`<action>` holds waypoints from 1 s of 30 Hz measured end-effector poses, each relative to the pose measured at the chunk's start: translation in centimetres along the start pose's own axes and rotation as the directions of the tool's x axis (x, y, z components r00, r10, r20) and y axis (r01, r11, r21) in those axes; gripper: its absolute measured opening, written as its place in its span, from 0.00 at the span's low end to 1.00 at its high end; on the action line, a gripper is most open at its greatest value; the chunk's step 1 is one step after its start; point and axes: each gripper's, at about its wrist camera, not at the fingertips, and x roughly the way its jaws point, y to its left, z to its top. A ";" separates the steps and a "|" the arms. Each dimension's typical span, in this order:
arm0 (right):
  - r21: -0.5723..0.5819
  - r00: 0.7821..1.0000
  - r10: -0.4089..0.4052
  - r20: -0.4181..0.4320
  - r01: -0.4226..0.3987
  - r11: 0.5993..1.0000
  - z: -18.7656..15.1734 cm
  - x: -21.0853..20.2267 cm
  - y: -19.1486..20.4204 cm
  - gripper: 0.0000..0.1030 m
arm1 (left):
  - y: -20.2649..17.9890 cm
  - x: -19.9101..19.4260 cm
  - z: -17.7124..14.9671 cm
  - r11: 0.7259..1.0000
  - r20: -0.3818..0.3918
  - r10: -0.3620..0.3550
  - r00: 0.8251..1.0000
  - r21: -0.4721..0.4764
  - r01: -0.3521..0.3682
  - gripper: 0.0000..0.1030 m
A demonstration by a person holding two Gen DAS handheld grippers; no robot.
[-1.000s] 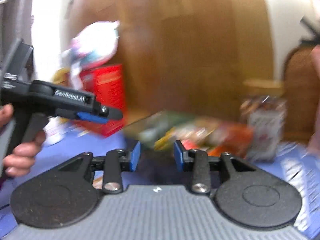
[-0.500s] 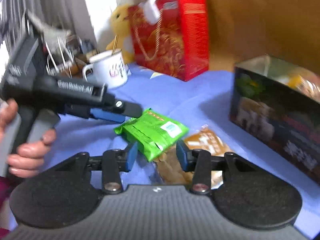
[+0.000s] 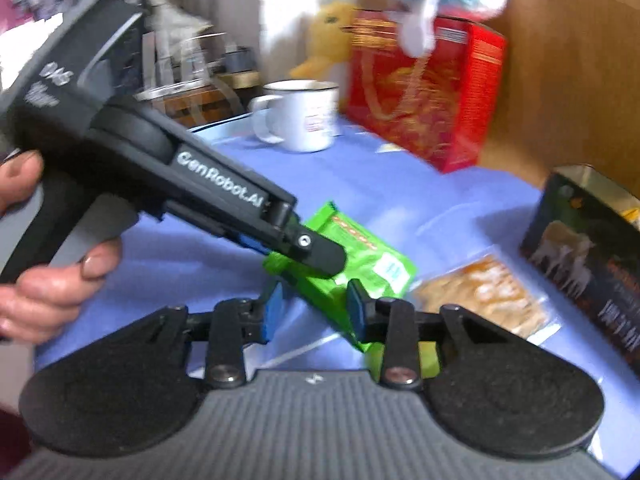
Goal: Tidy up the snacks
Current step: 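Bring the right tool to the green square packet while the left tool approaches it, then grasp the green square packet with the left tool while the right tool holds it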
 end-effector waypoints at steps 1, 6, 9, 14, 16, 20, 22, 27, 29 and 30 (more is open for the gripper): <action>-0.012 1.000 0.016 -0.003 -0.016 1.000 -0.4 -0.6 0.6 0.39 | 0.1 -0.5 -0.7 1.000 -0.007 -0.006 1.000 -0.002 0.006 0.28; 0.060 0.998 0.060 0.029 -0.062 0.996 -2.7 -4.0 1.2 0.38 | 0.0 -2.8 -3.8 1.000 -0.042 -0.028 0.999 -0.002 0.028 0.28; 0.078 0.999 0.020 0.046 -0.023 0.997 -3.1 -4.4 1.0 0.40 | 0.2 -3.6 -4.0 0.999 -0.052 -0.043 0.998 -0.011 0.042 0.32; 0.108 0.999 0.012 0.044 -0.016 0.994 -2.3 -3.8 0.5 0.64 | 1.2 -6.1 -3.5 0.999 0.019 0.004 1.000 -0.041 -0.003 0.56; 0.104 0.999 0.023 0.029 -0.026 0.994 -1.7 -2.9 0.6 0.75 | 1.7 -6.7 -3.5 0.998 0.031 0.014 0.999 -0.054 -0.012 0.56; 0.038 0.999 0.038 0.012 -0.038 0.999 -1.1 -1.3 1.9 0.78 | 3.1 -7.0 -2.9 0.995 0.047 0.031 0.998 -0.092 -0.027 0.56; 0.008 1.000 0.016 -0.002 -0.016 1.000 -0.7 -0.3 2.1 0.78 | 3.4 -6.6 -2.7 0.994 0.033 0.012 0.999 -0.107 -0.008 0.56; -0.063 1.000 -0.016 -0.026 0.015 0.998 0.0 2.0 2.4 0.82 | 3.2 -5.0 -3.0 0.995 -0.005 -0.027 1.000 -0.101 0.026 0.52; -0.057 0.999 -0.005 -0.054 0.002 0.998 -0.1 2.7 2.3 0.77 | 3.1 -4.6 -3.0 0.994 -0.003 -0.033 0.999 -0.104 0.032 0.42; -0.041 0.999 0.008 -0.052 -0.010 0.999 -0.2 2.7 2.1 0.74 | 3.0 -4.4 -2.9 0.995 -0.001 -0.015 1.000 -0.102 0.015 0.34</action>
